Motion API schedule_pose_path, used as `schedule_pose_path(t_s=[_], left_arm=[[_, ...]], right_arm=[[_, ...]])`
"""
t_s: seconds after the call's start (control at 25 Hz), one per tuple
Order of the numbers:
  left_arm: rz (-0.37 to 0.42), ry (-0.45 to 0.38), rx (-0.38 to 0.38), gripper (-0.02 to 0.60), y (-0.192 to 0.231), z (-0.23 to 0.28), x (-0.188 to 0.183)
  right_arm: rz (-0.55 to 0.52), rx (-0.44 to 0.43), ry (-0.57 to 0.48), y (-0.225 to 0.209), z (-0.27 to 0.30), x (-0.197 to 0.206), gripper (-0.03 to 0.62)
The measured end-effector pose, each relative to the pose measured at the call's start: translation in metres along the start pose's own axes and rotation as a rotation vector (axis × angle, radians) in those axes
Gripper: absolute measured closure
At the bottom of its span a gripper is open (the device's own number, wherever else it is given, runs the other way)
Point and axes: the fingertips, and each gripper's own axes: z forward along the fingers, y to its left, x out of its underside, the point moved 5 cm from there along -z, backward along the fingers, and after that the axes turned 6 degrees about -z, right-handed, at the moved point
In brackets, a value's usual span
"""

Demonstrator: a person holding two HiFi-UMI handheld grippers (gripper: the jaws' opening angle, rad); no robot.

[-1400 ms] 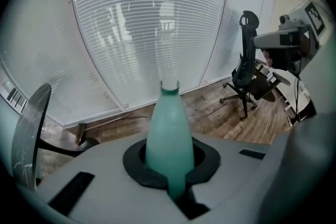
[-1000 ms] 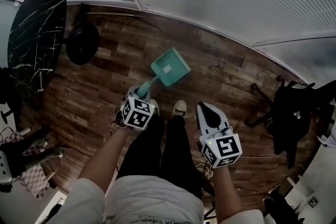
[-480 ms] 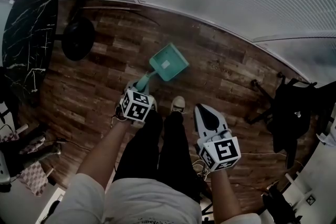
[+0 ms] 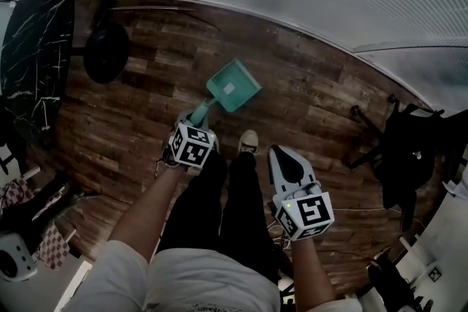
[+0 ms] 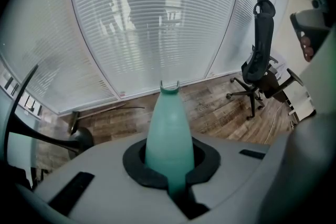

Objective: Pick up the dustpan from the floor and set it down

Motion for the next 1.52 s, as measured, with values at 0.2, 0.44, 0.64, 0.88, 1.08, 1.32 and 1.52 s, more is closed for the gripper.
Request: schedule_pose_path(t_s=[0.2,0.44,0.64,0.88,1.08,1.32,1.52], left_arm=[[0.010,0.014,-0.007,0.557,-0.005,0.005,0.004],[0.009,0.032,-0.015,0.557,-0.003,0.007,0.013],[0.016,0.065,-0.029,0.555,0.000,0.007,0.027],[0.015,0.088,-0.026,0.555,0.008,0.008,0.041],[0.037,0.105,-0.014,0.553,0.006,0.009,0.046],[0.022,0.132,0.036,0.461,0.004,0.011,0.054],[0.032,0.130,0.061,0.424,0.005,0.006,0.058]], right_arm=[[0.008,0.010,0.001,-0.004,-0.004,0.004,0.569],[0.013,0.002,-0.005,-0.003,-0.001,0.005,0.569],[0.011,-0.006,0.004,-0.002,-0.002,0.005,0.569],[0.007,-0.011,0.005,0.003,0.000,0.006,0.569],[0.007,-0.018,0.006,0.006,0.001,0.008,0.569],[0.004,-0.022,0.010,0.010,0.002,0.011,0.569],[0.002,-0.025,0.007,0.014,0.003,0.011,0.569]])
